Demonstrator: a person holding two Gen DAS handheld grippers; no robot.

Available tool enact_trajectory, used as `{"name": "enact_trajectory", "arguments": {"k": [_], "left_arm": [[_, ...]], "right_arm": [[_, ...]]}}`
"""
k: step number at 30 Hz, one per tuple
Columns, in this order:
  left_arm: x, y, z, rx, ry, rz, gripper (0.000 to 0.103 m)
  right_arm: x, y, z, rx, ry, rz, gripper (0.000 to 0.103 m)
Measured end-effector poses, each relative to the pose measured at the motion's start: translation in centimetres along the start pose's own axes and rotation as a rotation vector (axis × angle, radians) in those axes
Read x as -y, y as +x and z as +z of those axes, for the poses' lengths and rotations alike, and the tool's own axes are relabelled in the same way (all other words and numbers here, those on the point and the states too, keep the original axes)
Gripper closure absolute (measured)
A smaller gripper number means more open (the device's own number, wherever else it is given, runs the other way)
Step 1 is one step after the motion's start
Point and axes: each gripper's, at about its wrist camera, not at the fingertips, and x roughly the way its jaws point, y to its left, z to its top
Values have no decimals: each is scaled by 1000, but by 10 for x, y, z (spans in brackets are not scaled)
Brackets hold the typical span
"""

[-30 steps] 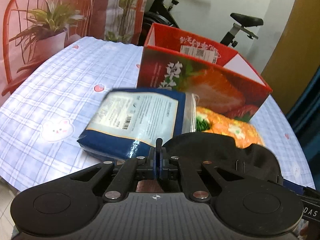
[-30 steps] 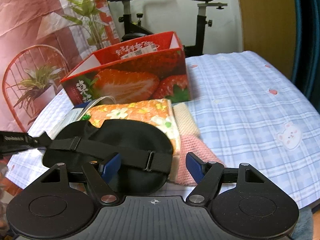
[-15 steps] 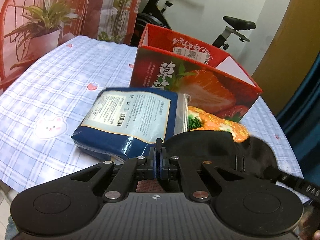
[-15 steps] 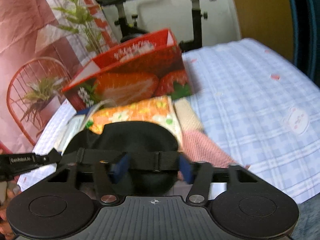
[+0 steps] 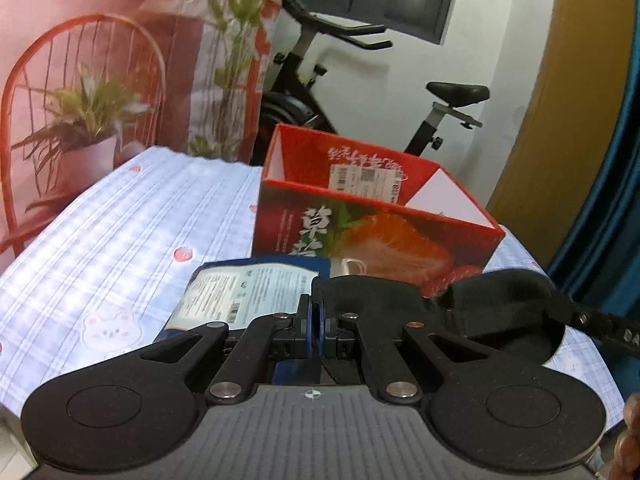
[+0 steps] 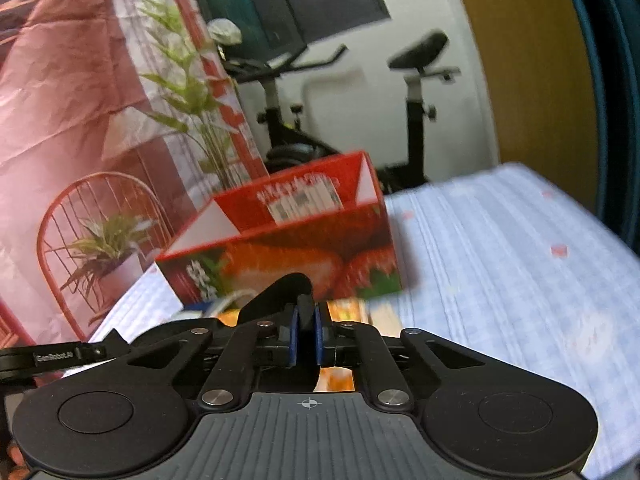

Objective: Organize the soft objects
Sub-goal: 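Lift the black eye mask with both grippers and carry it over the red box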

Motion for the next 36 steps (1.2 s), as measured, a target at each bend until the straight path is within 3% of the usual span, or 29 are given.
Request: {"name": "enact_trajectory", "arguments": {"k": [6,12,24,36], "left_arm": [[0,11,9,-26,-10,-4,99],[3,5,38,51,8,-9,99],[33,20,121,163,101,3,99],[36,86,170,77,126,17,99]], "right_arm": [[-9,10,7,4,-54,0,95],[-8,14,19,6,-54,10,95],[-18,39,97,60,-122,53,95],[-14,107,163,51,-175,50,95]]}}
